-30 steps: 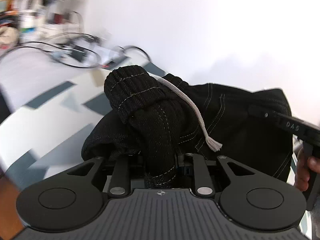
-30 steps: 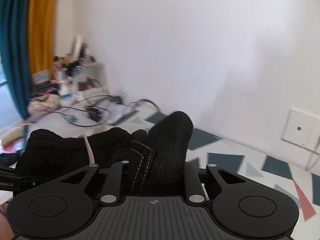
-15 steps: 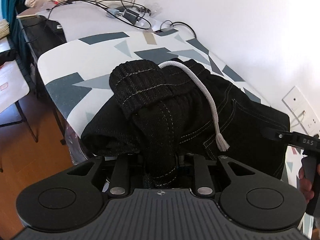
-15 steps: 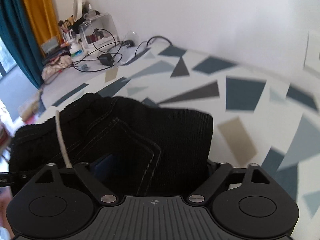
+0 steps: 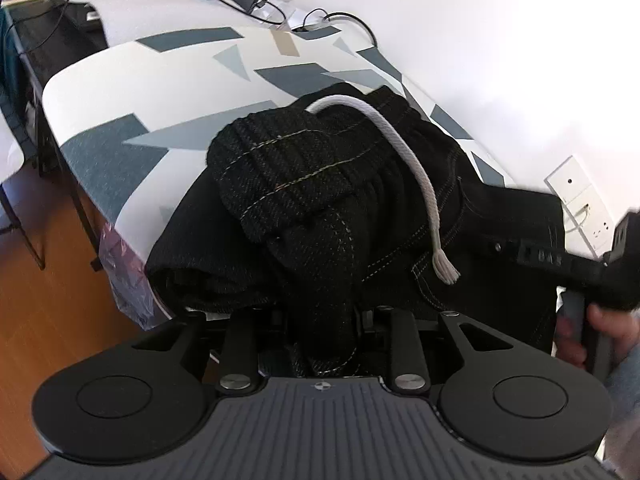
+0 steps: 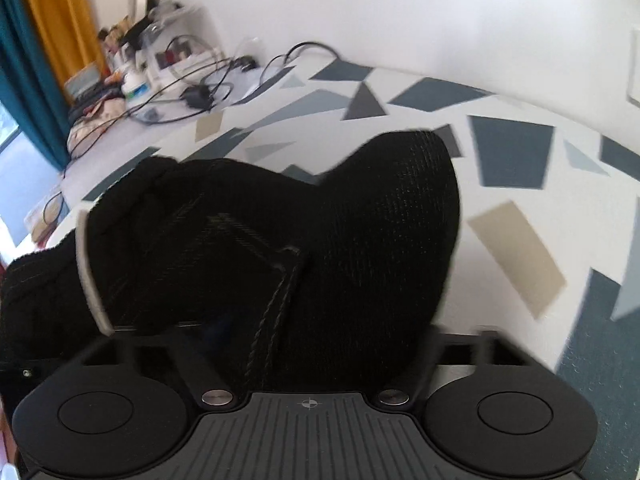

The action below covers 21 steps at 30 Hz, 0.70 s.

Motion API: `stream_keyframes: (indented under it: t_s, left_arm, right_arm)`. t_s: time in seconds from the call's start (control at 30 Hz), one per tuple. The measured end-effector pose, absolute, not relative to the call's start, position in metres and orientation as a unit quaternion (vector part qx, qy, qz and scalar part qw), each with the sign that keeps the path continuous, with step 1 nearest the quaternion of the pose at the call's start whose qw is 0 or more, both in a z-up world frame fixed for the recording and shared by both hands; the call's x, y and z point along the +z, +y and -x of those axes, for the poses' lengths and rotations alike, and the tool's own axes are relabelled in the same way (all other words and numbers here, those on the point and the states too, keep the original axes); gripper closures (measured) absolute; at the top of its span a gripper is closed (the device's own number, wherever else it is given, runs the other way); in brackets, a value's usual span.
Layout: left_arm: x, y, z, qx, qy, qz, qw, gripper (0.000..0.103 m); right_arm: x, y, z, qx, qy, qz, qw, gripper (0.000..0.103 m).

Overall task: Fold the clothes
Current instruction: 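Lift the folded jeans with both grippers and carry them toward the clothes stack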

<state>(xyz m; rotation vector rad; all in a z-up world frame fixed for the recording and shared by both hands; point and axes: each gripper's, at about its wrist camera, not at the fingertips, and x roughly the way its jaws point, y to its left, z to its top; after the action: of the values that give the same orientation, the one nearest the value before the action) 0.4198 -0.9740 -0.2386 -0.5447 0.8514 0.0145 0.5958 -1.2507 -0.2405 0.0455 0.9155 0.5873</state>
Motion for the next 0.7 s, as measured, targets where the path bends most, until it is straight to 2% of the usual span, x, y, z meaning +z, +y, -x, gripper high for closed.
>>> stream_keyframes:
  t_s: [0.1,0.4,0.7]
  left_arm:
    - [-0.236,-0.975,-0.423,0.011,0.405,0.256,0.878,0.079]
    - [-0.183,-0.984,-0.405,0.044,0.306,0.258,0.915,0.080]
    - [-0.117,-0.974,-0.349,0.106,0.214,0.257,0.936,0.080]
  right_arm:
    - [-0.226,-1.232,-0.587,0.276,0.420,0.014,0.864,0.077]
    - [-0.142,-1.217,-0.538,0.328,0.251,0.048,0.910,0.082]
    - [-0.067,-1.208,-0.516,0.408,0.174,0.055,0.894,0.082]
